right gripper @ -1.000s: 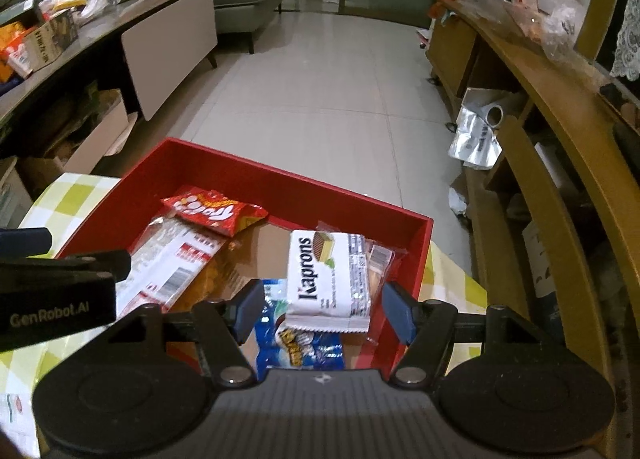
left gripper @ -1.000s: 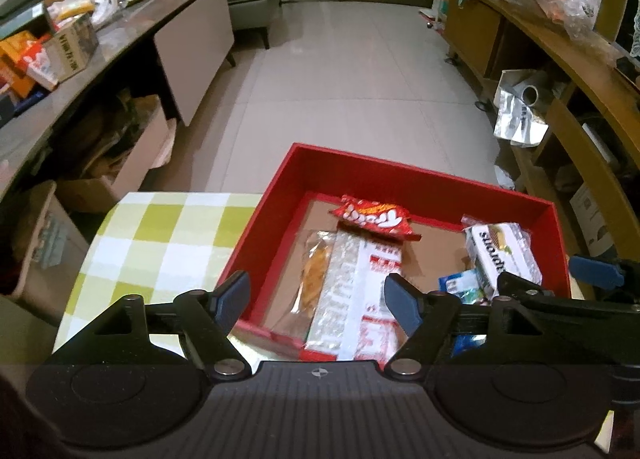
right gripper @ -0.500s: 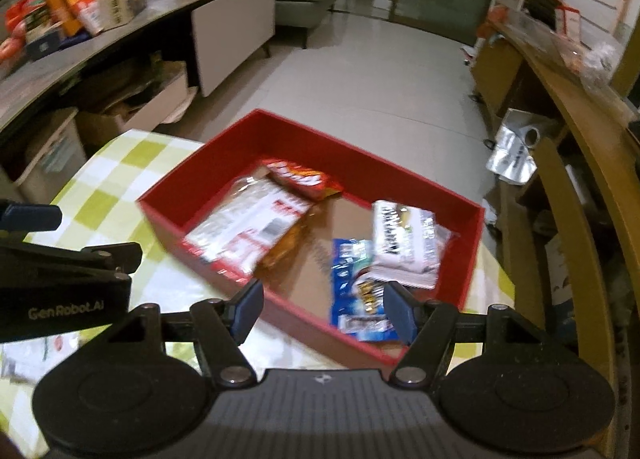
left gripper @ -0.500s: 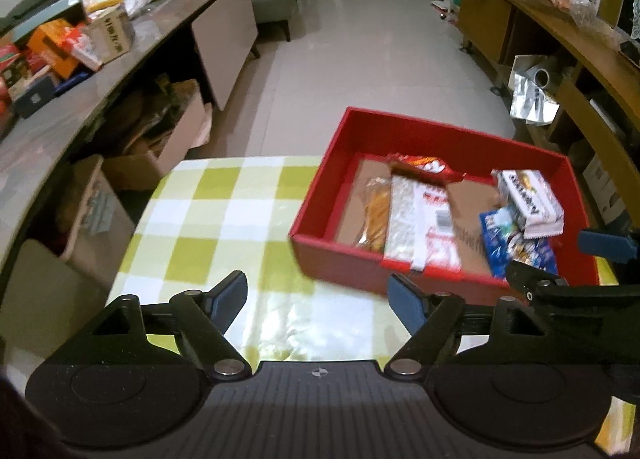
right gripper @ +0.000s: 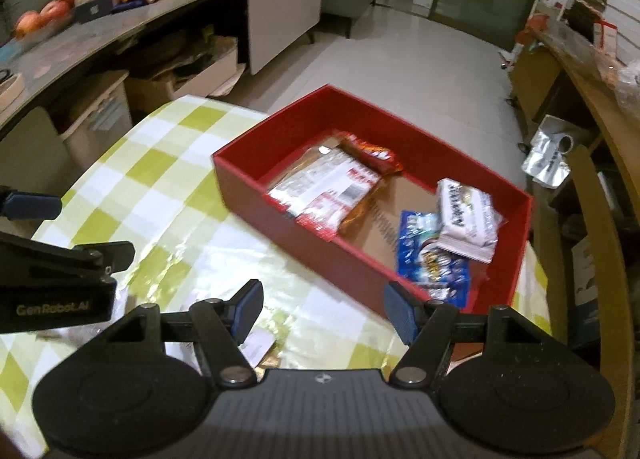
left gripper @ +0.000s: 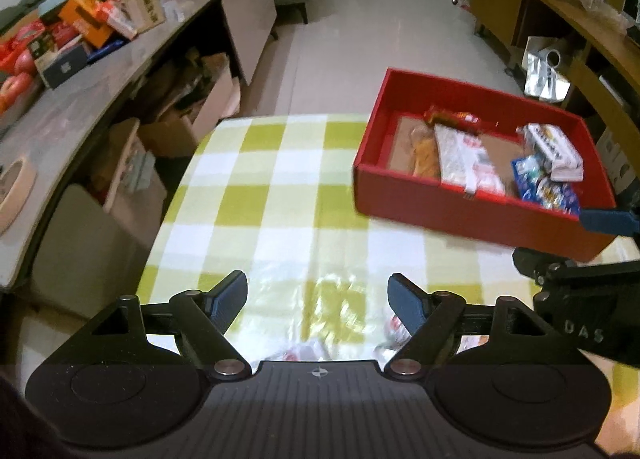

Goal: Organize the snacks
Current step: 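Withdraw both tools from the red box toward the loose snacks, then close the left tool on the white Weilong pack while the right tool reaches the jerky bag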

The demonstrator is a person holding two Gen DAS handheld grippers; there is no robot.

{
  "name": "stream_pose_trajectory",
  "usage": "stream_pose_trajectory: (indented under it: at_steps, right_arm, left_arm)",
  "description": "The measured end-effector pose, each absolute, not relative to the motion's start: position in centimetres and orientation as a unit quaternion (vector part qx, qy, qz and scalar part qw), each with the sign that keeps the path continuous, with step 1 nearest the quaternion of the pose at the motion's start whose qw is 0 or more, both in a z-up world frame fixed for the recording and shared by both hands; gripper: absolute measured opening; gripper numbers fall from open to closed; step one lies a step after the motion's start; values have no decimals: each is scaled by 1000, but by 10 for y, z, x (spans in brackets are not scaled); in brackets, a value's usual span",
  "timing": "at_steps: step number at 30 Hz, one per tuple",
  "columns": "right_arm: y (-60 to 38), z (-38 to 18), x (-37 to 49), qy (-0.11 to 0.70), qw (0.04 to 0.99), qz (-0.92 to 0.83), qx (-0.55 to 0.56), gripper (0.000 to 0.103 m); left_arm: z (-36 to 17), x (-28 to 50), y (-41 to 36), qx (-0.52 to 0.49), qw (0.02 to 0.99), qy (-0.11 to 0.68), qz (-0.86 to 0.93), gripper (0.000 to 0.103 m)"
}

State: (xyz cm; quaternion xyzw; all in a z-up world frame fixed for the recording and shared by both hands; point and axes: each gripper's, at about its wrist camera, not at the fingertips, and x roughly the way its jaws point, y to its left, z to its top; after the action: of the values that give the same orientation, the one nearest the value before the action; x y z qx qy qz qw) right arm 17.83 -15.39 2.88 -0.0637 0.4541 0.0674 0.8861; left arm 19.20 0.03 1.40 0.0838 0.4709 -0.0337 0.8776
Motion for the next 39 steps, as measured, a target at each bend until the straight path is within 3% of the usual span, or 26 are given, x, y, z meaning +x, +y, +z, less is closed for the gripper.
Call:
stream_pose_trajectory:
  at_steps: [17,39]
  right_arm:
    - [-121,11,158,475,867,114,-97,75]
    - [-110,-2,160,494,853,130,-109,75]
  left_arm:
    - [-38,179,38,111,835,538,-40,84]
    - [-66,176,33,147,805,571,-68,88]
